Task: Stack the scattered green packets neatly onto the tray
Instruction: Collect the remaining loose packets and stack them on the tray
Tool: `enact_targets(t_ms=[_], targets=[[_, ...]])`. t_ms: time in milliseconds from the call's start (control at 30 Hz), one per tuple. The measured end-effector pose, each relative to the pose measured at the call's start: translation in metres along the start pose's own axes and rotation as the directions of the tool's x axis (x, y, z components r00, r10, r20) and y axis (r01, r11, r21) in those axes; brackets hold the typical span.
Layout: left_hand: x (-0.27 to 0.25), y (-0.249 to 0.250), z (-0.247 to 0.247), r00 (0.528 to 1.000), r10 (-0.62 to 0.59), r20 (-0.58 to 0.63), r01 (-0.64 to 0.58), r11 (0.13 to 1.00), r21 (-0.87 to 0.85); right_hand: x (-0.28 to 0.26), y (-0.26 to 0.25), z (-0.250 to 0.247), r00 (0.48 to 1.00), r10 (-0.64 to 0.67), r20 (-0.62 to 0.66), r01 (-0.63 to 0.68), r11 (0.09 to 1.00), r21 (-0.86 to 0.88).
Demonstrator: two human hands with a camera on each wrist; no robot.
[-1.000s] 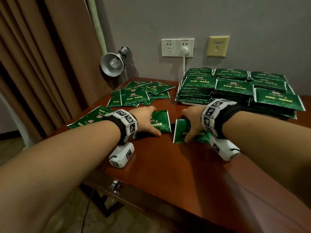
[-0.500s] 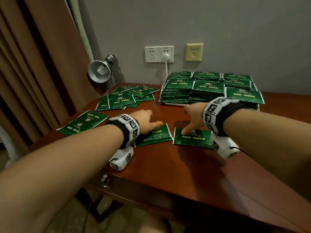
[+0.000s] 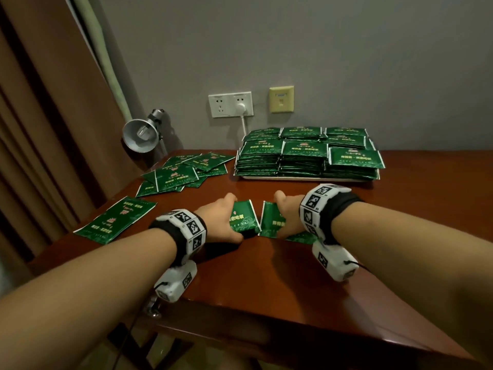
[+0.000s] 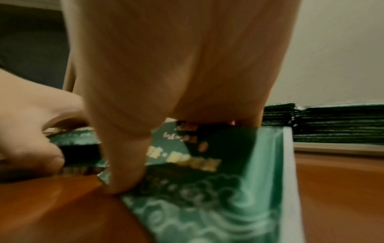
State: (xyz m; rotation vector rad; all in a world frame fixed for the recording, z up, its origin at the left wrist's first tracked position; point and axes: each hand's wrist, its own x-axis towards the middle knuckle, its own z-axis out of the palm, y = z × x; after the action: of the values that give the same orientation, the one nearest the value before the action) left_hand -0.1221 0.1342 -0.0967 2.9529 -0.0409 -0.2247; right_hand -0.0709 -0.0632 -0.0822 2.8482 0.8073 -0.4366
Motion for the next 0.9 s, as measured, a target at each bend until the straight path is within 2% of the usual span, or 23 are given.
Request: enact_targets(t_ms=[100,167,400,533,633,767,900], targets=[[0.003,0.009,-0.008,1.0,0.023,-0.017,-0.022,0.998,0.064,-0.01,0.009,0.002,0.999,0.026,0.025,-0.027,0.999,0.037],[0.011,0.014,-0.019,0.998,0.043,-0.04,-0.039,0.993,0.111,-0.017,0.018,-0.001,0.999,0.029,0.02,-0.029,1.0,-0.007],[0.067,0.034,-0.075,0.98,0.111,-0.163,-0.082,0.981,0.175,-0.016,0.055,-0.018,0.994,0.002,-0.114,-0.018,0.989,-0.145],[0.114,0.038,-0.108,0.973,0.097,-0.211,-0.058,0.982,0.181,0.008,0.083,-0.053,0.969,0.006,-0.249,-0.043,0.988,-0.146],[0.153,0.037,-0.129,0.973,0.083,-0.217,-0.039,0.979,0.2,0.034,0.102,-0.084,0.955,0.048,-0.292,-0.099,0.982,-0.162],[0.206,0.031,-0.145,0.977,0.078,-0.201,-0.041,0.982,0.183,0.07,0.124,-0.116,0.952,0.076,-0.296,-0.119,0.984,-0.13],[0.251,0.031,-0.148,0.988,0.085,-0.132,-0.069,0.99,0.122,0.104,0.14,-0.123,0.967,0.081,-0.243,-0.107,0.989,-0.098]])
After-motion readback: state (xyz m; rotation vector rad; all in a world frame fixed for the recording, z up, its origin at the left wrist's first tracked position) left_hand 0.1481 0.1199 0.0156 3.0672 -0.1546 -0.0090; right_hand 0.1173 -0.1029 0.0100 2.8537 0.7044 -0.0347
